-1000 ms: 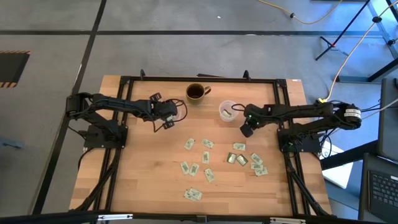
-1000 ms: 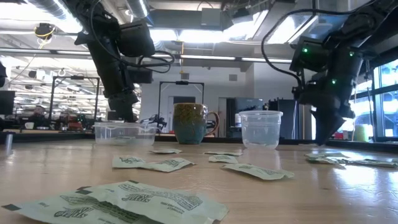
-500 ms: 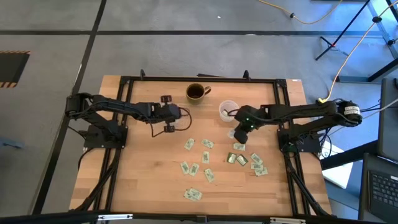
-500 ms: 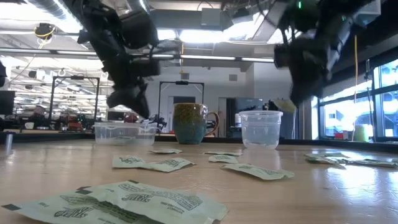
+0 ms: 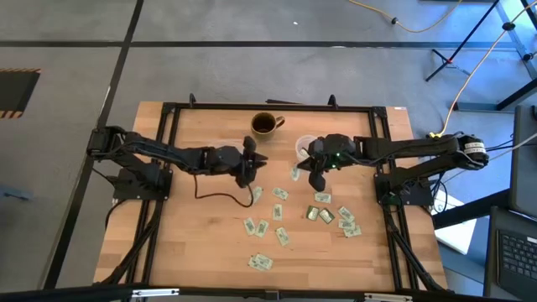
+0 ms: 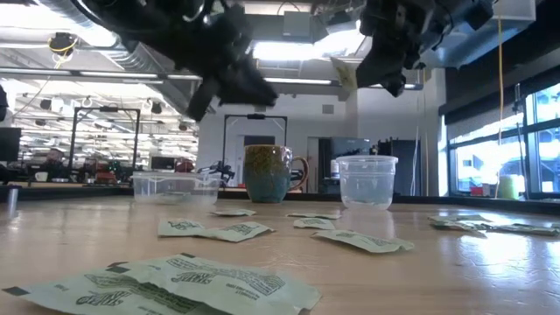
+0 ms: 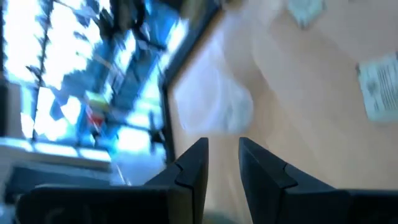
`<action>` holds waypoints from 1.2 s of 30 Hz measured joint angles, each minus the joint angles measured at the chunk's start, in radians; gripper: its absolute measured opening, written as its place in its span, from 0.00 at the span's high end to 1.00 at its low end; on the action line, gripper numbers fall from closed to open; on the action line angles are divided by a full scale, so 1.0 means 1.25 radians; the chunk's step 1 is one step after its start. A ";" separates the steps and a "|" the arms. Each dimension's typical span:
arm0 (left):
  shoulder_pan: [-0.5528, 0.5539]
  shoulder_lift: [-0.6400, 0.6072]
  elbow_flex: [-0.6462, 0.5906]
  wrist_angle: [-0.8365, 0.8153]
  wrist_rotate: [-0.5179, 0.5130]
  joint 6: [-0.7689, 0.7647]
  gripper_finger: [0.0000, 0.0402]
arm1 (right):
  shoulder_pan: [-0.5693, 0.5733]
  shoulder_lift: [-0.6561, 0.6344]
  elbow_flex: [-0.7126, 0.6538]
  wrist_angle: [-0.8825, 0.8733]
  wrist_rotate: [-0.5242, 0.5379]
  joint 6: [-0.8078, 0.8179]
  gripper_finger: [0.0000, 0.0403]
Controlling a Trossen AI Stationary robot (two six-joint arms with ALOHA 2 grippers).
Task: Pick and place Stevia / Truvia into bins
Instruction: Put the light green stevia packet into the left transparent container
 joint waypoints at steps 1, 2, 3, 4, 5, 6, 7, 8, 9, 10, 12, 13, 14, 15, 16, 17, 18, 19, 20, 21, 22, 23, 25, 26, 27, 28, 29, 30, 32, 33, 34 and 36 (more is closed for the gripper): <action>-0.002 0.000 0.000 0.024 0.015 0.011 0.79 | 0.000 0.000 0.000 0.000 0.000 0.000 1.00; -0.004 0.000 0.000 0.045 0.030 0.020 0.79 | 0.000 0.002 0.000 0.000 0.000 0.001 1.00; -0.005 0.000 0.000 0.062 0.045 0.031 0.79 | 0.000 0.005 0.000 0.003 -0.001 0.001 1.00; -0.005 0.000 0.000 0.076 0.060 0.044 0.79 | 0.000 0.007 0.000 0.006 -0.005 0.001 1.00; -0.005 0.000 0.000 0.084 0.076 0.059 0.79 | 0.000 0.011 0.000 0.014 -0.015 0.001 1.00; -0.005 0.000 0.000 0.087 0.091 0.078 0.79 | 0.000 0.017 0.000 0.029 -0.033 0.001 1.00; -0.005 0.000 0.000 0.089 0.105 0.095 0.79 | 0.000 0.024 0.000 0.049 -0.049 0.001 1.00; -0.005 0.000 0.000 0.090 0.117 0.108 0.79 | 0.000 0.031 0.000 0.063 -0.061 0.000 1.00; -0.005 0.000 0.000 0.092 0.128 0.114 0.79 | 0.000 0.037 0.000 0.079 -0.069 0.000 1.00; -0.005 0.000 0.000 0.092 0.136 0.117 0.79 | 0.000 0.045 0.000 0.095 -0.070 0.000 1.00; -0.010 0.000 0.000 0.092 0.137 0.115 0.79 | 0.000 0.056 0.000 0.108 -0.071 0.001 1.00; -0.013 0.000 0.000 0.096 0.137 0.114 0.79 | -0.001 0.063 0.000 0.112 -0.071 0.001 1.00; -0.017 0.000 0.000 0.098 0.137 0.113 0.79 | -0.001 0.069 0.000 0.119 -0.070 0.002 1.00; -0.021 0.000 0.000 0.098 0.138 0.117 0.79 | -0.001 0.075 0.000 0.128 -0.070 0.002 1.00; -0.026 0.000 0.000 0.099 0.139 0.124 0.79 | -0.001 0.080 0.000 0.142 -0.070 0.001 1.00; -0.030 0.000 0.000 0.101 0.139 0.127 0.79 | -0.001 0.085 0.000 0.158 -0.071 0.001 1.00; -0.034 0.000 0.000 0.103 0.140 0.129 0.79 | -0.001 0.089 0.000 0.171 -0.071 0.001 1.00; -0.037 0.000 0.000 0.104 0.141 0.134 0.79 | -0.001 0.093 0.000 0.182 -0.071 0.001 1.00; -0.040 0.000 0.000 0.103 0.140 0.138 0.79 | -0.001 0.096 0.000 0.188 -0.074 0.001 1.00; -0.042 0.000 0.000 0.103 0.137 0.140 0.79 | -0.001 0.099 0.000 0.197 -0.083 0.001 1.00; -0.044 0.000 0.000 0.106 0.135 0.140 0.79 | -0.001 0.102 0.000 0.209 -0.090 0.001 1.00; -0.046 0.000 0.000 0.111 0.133 0.140 0.79 | -0.001 0.104 0.000 0.215 -0.090 0.001 1.00; -0.046 0.000 0.000 0.120 0.133 0.140 0.79 | -0.001 0.110 0.000 0.225 -0.091 0.002 1.00; -0.046 0.000 0.000 0.120 0.133 0.140 0.79 | -0.001 0.113 0.000 0.226 -0.091 0.002 1.00; -0.046 0.000 0.000 0.120 0.133 0.140 0.79 | -0.001 0.115 0.000 0.226 -0.091 0.002 1.00; -0.046 0.000 0.000 0.121 0.133 0.140 0.79 | -0.001 0.118 0.000 0.227 -0.091 0.002 1.00; -0.046 0.000 0.000 0.122 0.133 0.140 0.79 | -0.001 0.121 0.000 0.232 -0.091 0.003 1.00; -0.046 0.000 0.000 0.121 0.133 0.140 0.79 | -0.001 0.123 0.000 0.238 -0.091 0.007 1.00; -0.047 0.000 0.000 0.121 0.135 0.140 0.79 | -0.001 0.125 0.000 0.244 -0.091 0.018 1.00; -0.049 0.000 0.000 0.121 0.137 0.139 0.79 | -0.001 0.127 0.000 0.258 -0.091 0.021 1.00; -0.052 0.000 0.000 0.121 0.137 0.139 0.79 | -0.001 0.128 0.001 0.262 -0.091 0.021 1.00; -0.057 0.000 0.002 0.121 0.137 0.140 0.79 | 0.000 0.128 0.001 0.265 -0.091 0.021 1.00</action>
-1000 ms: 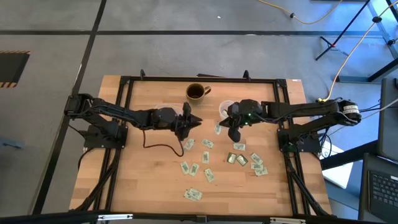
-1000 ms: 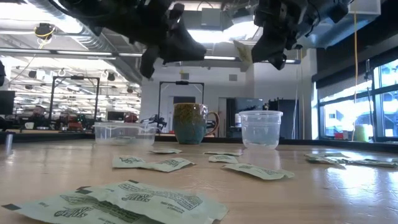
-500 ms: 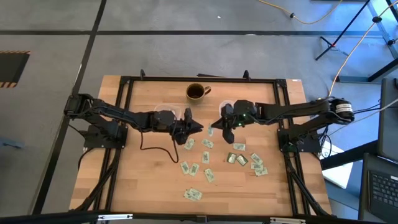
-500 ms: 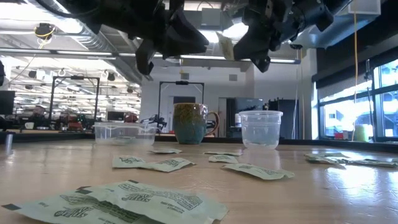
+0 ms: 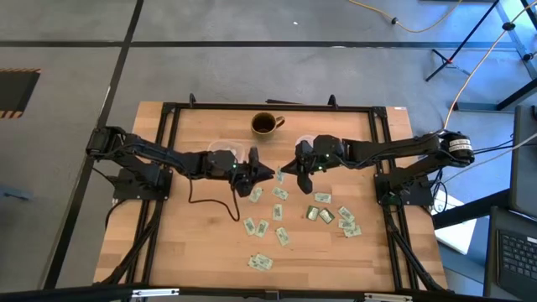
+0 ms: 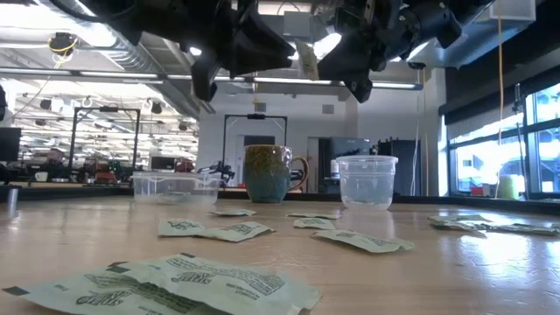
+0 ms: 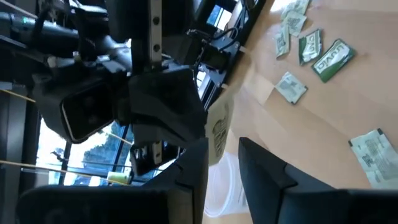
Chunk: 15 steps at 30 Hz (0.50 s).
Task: Pick and place Stevia / Truvia into bins
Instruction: Put the light green stevia packet into the left transparent container
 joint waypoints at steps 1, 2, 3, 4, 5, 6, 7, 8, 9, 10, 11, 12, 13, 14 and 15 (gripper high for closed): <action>-0.003 0.000 0.002 0.000 0.000 0.000 0.79 | 0.000 0.000 0.000 0.000 0.000 0.000 1.00; -0.005 0.000 0.005 0.000 0.000 0.000 0.79 | 0.000 0.000 0.000 -0.001 0.000 0.000 1.00; -0.007 0.000 0.007 0.001 0.001 0.000 0.79 | 0.000 0.000 0.000 -0.002 0.000 0.000 1.00; -0.010 0.000 0.008 0.000 0.002 0.000 0.79 | 0.000 0.000 0.000 -0.002 0.000 0.000 1.00; -0.010 0.000 0.009 0.000 0.001 0.000 0.79 | 0.000 0.000 0.000 -0.001 0.000 0.000 1.00; -0.012 0.000 0.011 0.000 0.000 0.000 0.79 | 0.000 0.000 0.000 -0.001 0.000 0.000 1.00; -0.014 0.000 0.014 0.000 -0.002 0.000 0.79 | 0.000 0.000 0.000 -0.001 0.000 0.001 1.00; -0.014 0.000 0.017 0.000 -0.004 0.000 0.79 | 0.000 0.000 0.000 -0.001 0.000 0.001 1.00; -0.014 0.000 0.017 0.001 -0.005 0.000 0.79 | 0.001 0.000 0.000 -0.001 0.000 0.002 1.00; -0.014 0.000 0.017 0.000 -0.004 0.000 0.79 | 0.001 0.000 0.000 -0.001 0.000 0.001 1.00; -0.014 0.000 0.017 0.000 -0.004 0.000 0.79 | 0.001 0.000 0.000 -0.001 0.000 0.001 1.00; -0.014 0.000 0.017 0.000 -0.003 0.000 0.79 | 0.001 0.000 0.000 -0.001 0.000 0.001 1.00; -0.014 0.000 0.017 0.000 0.000 0.000 0.79 | 0.001 0.000 0.000 -0.001 0.000 0.001 1.00; -0.014 0.000 0.017 0.000 0.005 0.001 0.79 | 0.001 0.000 0.000 0.001 0.000 0.001 1.00; -0.014 0.000 0.017 0.000 0.015 0.003 0.79 | 0.001 0.000 0.000 0.004 0.000 0.002 1.00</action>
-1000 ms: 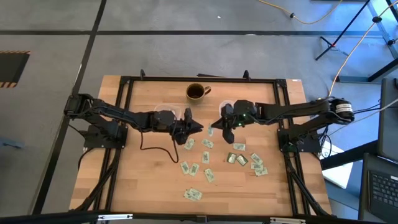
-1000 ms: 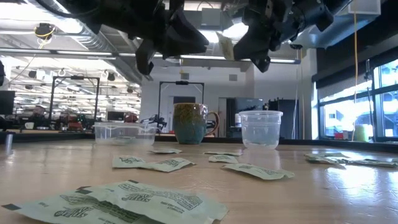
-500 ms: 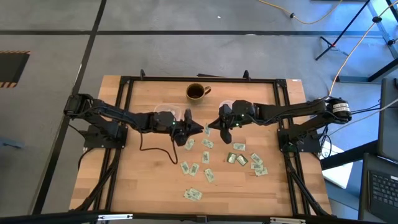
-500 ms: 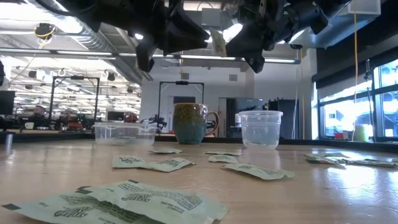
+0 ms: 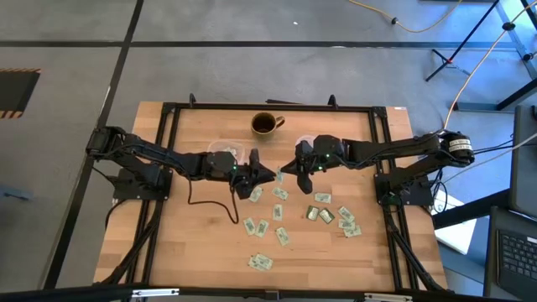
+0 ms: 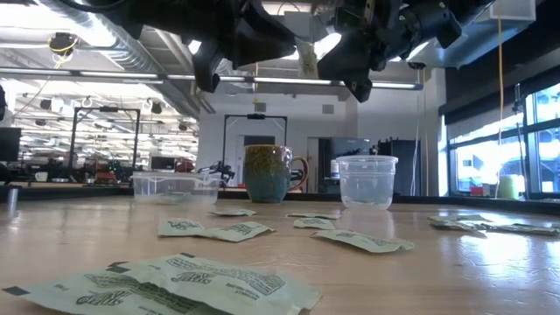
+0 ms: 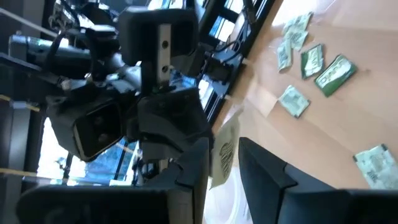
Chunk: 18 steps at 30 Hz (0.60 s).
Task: Pick and place Stevia / Truvia into bins
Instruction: Put the light green stevia packet into the left transparent container
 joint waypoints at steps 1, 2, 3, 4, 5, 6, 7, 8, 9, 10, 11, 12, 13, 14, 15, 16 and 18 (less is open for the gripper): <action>0.000 0.000 0.000 0.000 0.012 -0.001 0.79 | 0.000 0.000 0.000 0.006 0.000 0.000 1.00; 0.000 0.000 0.000 0.000 0.022 -0.001 0.79 | 0.000 0.000 0.000 0.011 0.000 0.000 1.00; 0.000 0.000 0.000 0.000 0.027 -0.001 0.80 | 0.000 0.000 0.000 0.015 0.000 0.000 1.00; 0.000 0.000 0.000 0.000 0.027 -0.001 0.80 | 0.000 0.000 0.000 0.018 0.000 0.001 1.00; 0.000 0.000 0.000 0.000 0.026 -0.002 0.81 | 0.000 0.000 0.000 0.020 0.000 0.000 1.00; 0.000 0.000 0.000 -0.001 0.024 -0.002 0.81 | 0.000 0.000 0.000 0.023 0.000 0.000 1.00; 0.000 0.000 0.000 -0.005 0.023 -0.003 0.82 | 0.000 0.000 0.000 0.027 0.000 -0.001 1.00; 0.000 0.000 0.000 -0.007 0.023 -0.003 0.83 | 0.000 0.000 0.000 0.028 0.000 -0.001 1.00; 0.000 0.000 0.000 -0.007 0.023 -0.005 0.84 | 0.000 0.000 0.000 0.029 0.000 -0.001 1.00; 0.000 0.000 0.000 -0.006 0.023 -0.008 0.85 | 0.000 0.000 0.000 0.029 0.000 -0.001 1.00; 0.000 0.000 0.000 -0.007 0.023 -0.010 0.86 | 0.000 0.000 0.000 0.029 0.000 -0.001 1.00; 0.000 0.000 0.000 -0.007 0.022 -0.011 0.87 | 0.000 0.000 0.000 0.029 -0.002 -0.001 1.00; 0.000 0.000 0.000 -0.007 0.020 -0.012 0.88 | 0.000 0.000 0.000 0.029 -0.007 -0.001 1.00; 0.000 0.000 0.000 -0.007 0.020 -0.012 0.89 | 0.000 0.000 0.000 0.030 -0.015 0.000 1.00; 0.000 0.000 0.000 -0.007 0.020 -0.012 0.90 | 0.000 0.000 0.000 0.033 -0.018 -0.001 1.00; 0.000 0.000 0.000 -0.007 0.020 -0.012 0.91 | 0.000 0.000 0.000 0.034 -0.019 -0.001 1.00; 0.000 0.000 0.000 -0.007 0.020 -0.011 0.93 | 0.000 0.000 0.000 0.034 -0.020 -0.001 1.00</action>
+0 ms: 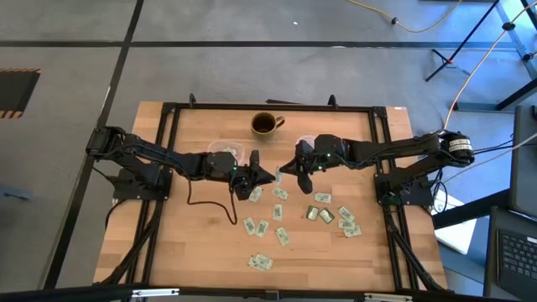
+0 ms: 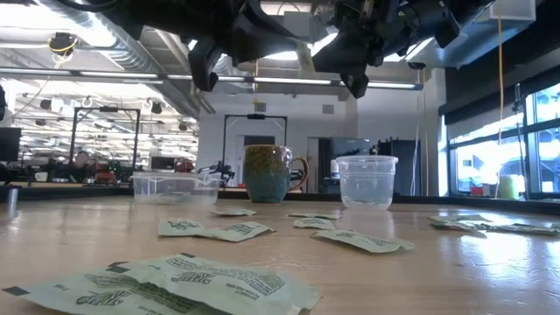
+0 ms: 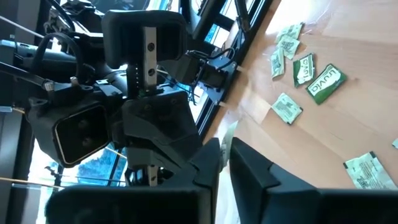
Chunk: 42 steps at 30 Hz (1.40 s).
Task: Pick and place Stevia / Truvia into bins
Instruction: Put the light green stevia packet into the left transparent container
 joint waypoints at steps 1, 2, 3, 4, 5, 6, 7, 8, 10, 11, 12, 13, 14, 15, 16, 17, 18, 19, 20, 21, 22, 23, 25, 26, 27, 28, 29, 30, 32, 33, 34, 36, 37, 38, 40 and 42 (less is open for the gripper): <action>0.000 0.000 0.000 0.000 0.000 0.000 0.94 | 0.000 0.000 0.000 0.000 0.000 -0.001 1.00; 0.000 0.000 0.000 0.000 0.000 0.000 0.96 | 0.000 0.000 0.000 0.000 0.000 -0.002 1.00; 0.000 0.000 0.000 0.000 0.000 -0.001 0.97 | 0.000 0.000 0.000 0.000 0.000 -0.002 1.00; 0.000 0.000 0.000 -0.001 0.000 -0.001 0.99 | 0.000 0.000 0.000 0.000 0.000 -0.002 1.00; 0.000 0.000 0.000 -0.003 0.000 -0.001 0.99 | 0.000 0.000 0.000 0.000 0.000 -0.003 1.00; 0.000 0.000 0.000 -0.006 0.000 -0.001 0.99 | 0.000 0.000 0.000 0.000 0.000 -0.003 1.00; 0.000 0.000 0.000 -0.009 0.000 -0.002 0.99 | 0.000 0.000 0.000 0.000 0.000 -0.003 1.00; 0.000 0.000 0.000 -0.013 0.000 -0.008 0.99 | 0.000 0.000 0.000 -0.001 0.000 -0.006 1.00; 0.000 0.000 0.000 -0.023 -0.001 -0.029 0.99 | 0.000 0.000 0.000 -0.006 0.000 -0.033 1.00; 0.000 0.000 0.000 -0.028 -0.004 -0.041 1.00 | 0.000 0.000 0.000 -0.010 0.000 -0.046 1.00; 0.000 0.000 0.000 -0.031 -0.007 -0.054 1.00 | 0.000 0.000 0.000 -0.014 0.000 -0.058 0.99; 0.000 0.000 0.000 -0.031 -0.012 -0.065 0.99 | 0.000 0.000 0.000 -0.019 0.000 -0.070 0.98; 0.000 0.000 0.000 -0.032 -0.017 -0.072 0.99 | 0.000 0.000 0.000 -0.025 -0.001 -0.088 0.96; 0.000 0.000 0.000 -0.032 -0.022 -0.078 0.99 | 0.000 0.000 0.000 -0.035 0.000 -0.103 0.94; 0.000 0.000 0.000 -0.032 -0.025 -0.083 0.99 | 0.000 0.000 0.000 -0.046 0.000 -0.110 0.92; 0.000 0.000 0.000 -0.032 -0.028 -0.085 1.00 | 0.000 0.000 -0.001 -0.055 0.000 -0.112 0.89; 0.000 0.000 0.000 -0.032 -0.029 -0.086 1.00 | 0.000 -0.003 -0.001 -0.067 0.000 -0.112 0.85; 0.000 0.000 0.000 -0.033 -0.032 -0.093 1.00 | 0.000 -0.008 -0.001 -0.081 0.001 -0.112 0.82; 0.000 0.000 0.000 -0.035 -0.038 -0.107 1.00 | 0.000 -0.013 -0.001 -0.094 0.006 -0.111 0.79; -0.001 0.000 0.000 -0.040 -0.047 -0.124 0.99 | 0.000 -0.022 -0.001 -0.116 0.011 -0.111 0.76; -0.001 0.000 0.000 -0.048 -0.058 -0.143 0.99 | 0.000 -0.031 -0.001 -0.143 0.021 -0.112 0.73; -0.001 0.000 0.000 -0.060 -0.073 -0.167 0.99 | 0.000 -0.040 -0.001 -0.165 0.028 -0.112 0.71; -0.001 -0.002 0.000 -0.094 -0.110 -0.220 1.00 | 0.000 -0.059 -0.001 -0.222 0.036 -0.104 0.68; -0.001 -0.003 0.000 -0.115 -0.126 -0.248 1.00 | 0.000 -0.067 -0.001 -0.253 0.037 -0.095 0.67; 0.000 -0.004 0.000 -0.139 -0.142 -0.277 1.00 | 0.000 -0.072 -0.001 -0.283 0.037 -0.086 0.67; 0.002 -0.009 0.000 -0.174 -0.160 -0.308 0.99 | 0.000 -0.074 -0.001 -0.306 0.037 -0.083 0.66; 0.005 -0.015 0.000 -0.209 -0.173 -0.339 0.99 | 0.000 -0.074 -0.001 -0.331 0.037 -0.081 0.66; 0.009 -0.018 0.000 -0.236 -0.186 -0.366 0.99 | 0.000 -0.074 -0.001 -0.355 0.037 -0.081 0.66; 0.020 -0.026 0.000 -0.311 -0.211 -0.427 1.00 | 0.000 -0.071 -0.001 -0.385 0.037 -0.081 0.66; 0.025 -0.031 -0.001 -0.350 -0.225 -0.458 1.00 | 0.000 -0.068 -0.001 -0.396 0.037 -0.081 0.66; 0.032 -0.034 -0.001 -0.374 -0.240 -0.486 1.00 | 0.000 -0.066 -0.001 -0.411 0.037 -0.080 0.66; 0.047 -0.046 -0.001 -0.437 -0.270 -0.531 0.99 | 0.000 -0.065 -0.001 -0.431 0.037 -0.068 0.66; 0.054 -0.053 -0.001 -0.466 -0.289 -0.552 0.99 | 0.000 -0.063 0.000 -0.430 0.037 -0.061 0.66; 0.062 -0.058 -0.001 -0.490 -0.305 -0.571 1.00 | 0.000 -0.062 0.000 -0.435 0.037 -0.050 0.66; 0.076 -0.071 -0.001 -0.542 -0.326 -0.610 1.00 | 0.000 -0.062 -0.001 -0.449 0.046 -0.032 0.66; 0.092 -0.087 -0.001 -0.592 -0.325 -0.656 0.99 | 0.000 -0.061 0.000 -0.462 0.056 -0.013 0.66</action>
